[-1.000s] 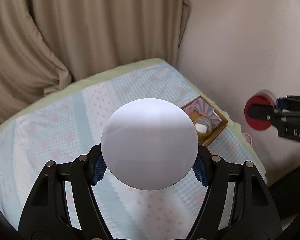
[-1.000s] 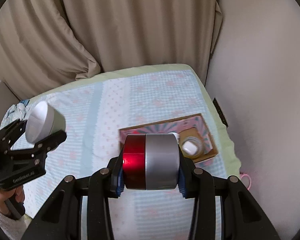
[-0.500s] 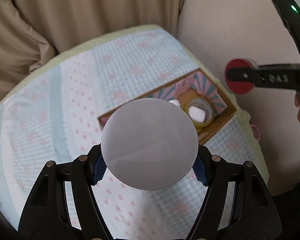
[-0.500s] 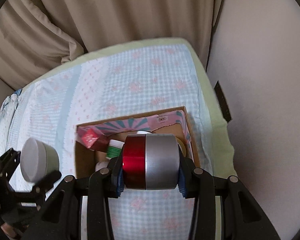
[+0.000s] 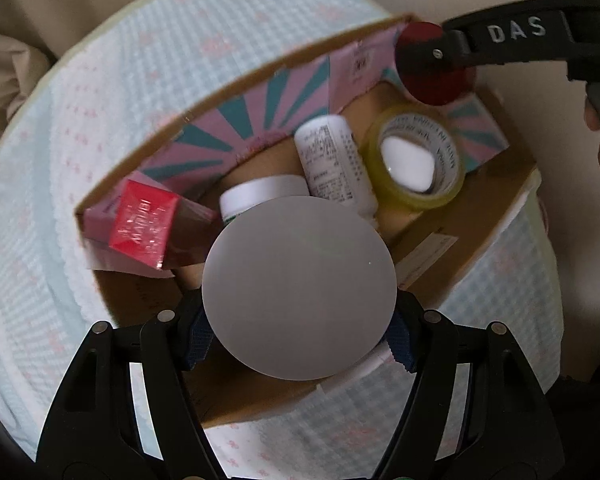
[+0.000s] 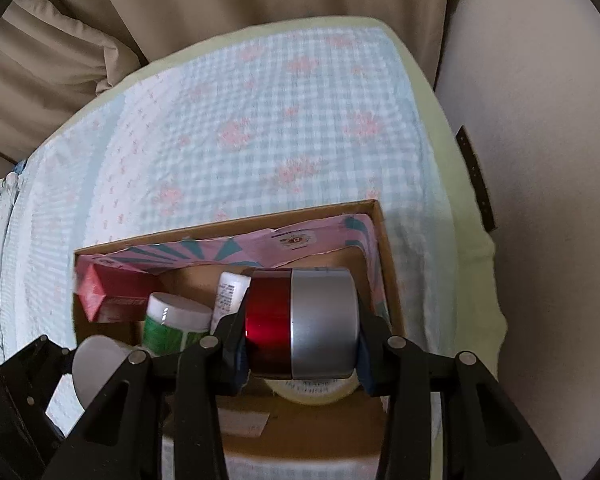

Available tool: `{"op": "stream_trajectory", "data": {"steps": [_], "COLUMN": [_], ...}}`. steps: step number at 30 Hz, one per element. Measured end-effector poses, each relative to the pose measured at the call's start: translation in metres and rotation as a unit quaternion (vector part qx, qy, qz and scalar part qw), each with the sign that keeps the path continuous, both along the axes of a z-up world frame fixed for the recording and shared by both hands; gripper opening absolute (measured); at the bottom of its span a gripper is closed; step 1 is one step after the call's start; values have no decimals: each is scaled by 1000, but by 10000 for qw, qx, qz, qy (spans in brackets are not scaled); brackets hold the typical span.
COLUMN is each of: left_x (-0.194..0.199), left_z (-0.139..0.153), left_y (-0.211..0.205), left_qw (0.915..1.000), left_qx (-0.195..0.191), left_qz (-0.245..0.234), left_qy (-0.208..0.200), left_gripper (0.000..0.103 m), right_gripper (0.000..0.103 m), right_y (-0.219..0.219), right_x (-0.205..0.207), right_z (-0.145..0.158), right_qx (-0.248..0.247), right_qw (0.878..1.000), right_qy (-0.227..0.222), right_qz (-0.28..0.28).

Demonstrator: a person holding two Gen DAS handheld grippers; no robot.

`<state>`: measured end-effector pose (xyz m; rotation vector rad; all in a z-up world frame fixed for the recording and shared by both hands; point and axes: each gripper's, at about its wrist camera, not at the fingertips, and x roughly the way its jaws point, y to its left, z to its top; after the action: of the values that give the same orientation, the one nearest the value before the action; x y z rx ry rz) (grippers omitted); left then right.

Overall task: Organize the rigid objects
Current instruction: 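Release the jar into the box with left tool while right tool releases the tin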

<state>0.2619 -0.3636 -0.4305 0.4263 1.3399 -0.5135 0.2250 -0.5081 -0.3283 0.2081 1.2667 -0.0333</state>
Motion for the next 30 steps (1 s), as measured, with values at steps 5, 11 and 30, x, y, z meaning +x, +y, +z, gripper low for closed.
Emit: {"op": "stream_trajectory", "data": {"steps": [5,11,30], "left_x": [7,0,1], "left_z": [-10,11,45], "left_y": [-3,-2,28], "left_qw": [9994,9998,9996], "left_qx": [144,93,74], "left_qz": [14,-52,237], "left_qy": [299,137,-158], "left_gripper": [68,103,103], "right_gripper": [38,102,103], "right_y": [0,-1,5], "right_x": [10,21,-4], "right_z": [-21,-19,-1], "right_qx": [6,224,182], "right_qw": [9999,9997,9996], "right_qy": [137,-23,48], "right_qz": [-28,-103,-225]}}
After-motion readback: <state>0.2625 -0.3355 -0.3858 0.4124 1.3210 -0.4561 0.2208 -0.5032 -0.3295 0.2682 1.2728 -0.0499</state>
